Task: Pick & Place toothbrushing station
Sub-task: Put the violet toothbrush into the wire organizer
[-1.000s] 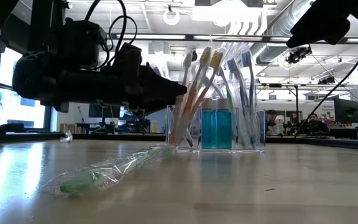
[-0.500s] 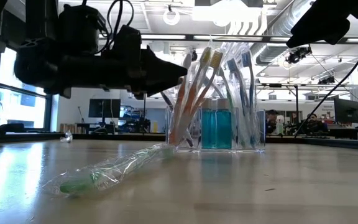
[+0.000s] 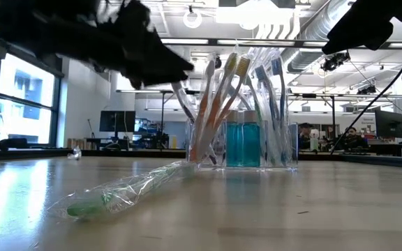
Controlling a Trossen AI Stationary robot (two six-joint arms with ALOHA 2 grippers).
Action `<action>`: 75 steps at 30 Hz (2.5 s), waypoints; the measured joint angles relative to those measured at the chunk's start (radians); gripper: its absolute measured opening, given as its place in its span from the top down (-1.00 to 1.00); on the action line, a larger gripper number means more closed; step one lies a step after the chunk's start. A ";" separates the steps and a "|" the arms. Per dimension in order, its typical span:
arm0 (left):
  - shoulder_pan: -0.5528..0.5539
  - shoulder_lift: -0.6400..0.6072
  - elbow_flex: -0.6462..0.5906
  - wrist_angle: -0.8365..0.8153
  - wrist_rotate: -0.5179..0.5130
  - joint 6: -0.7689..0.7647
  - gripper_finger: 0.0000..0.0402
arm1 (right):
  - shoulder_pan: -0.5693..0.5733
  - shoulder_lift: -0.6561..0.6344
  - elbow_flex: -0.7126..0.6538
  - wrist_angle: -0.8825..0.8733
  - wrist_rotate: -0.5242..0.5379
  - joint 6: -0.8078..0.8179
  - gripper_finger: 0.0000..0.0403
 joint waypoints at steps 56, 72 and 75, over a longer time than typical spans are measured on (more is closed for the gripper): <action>0.815 -0.030 0.571 -2.027 0.309 -1.006 -0.17 | 0.000 0.001 -0.077 0.078 -0.004 -0.026 0.13; 0.938 0.076 0.592 -2.058 0.320 -1.061 -0.17 | 0.000 0.000 -0.132 0.120 -0.017 -0.026 0.13; 0.946 0.076 0.592 -2.106 0.315 -1.071 -0.17 | 0.000 0.000 -0.136 0.122 -0.026 -0.023 0.13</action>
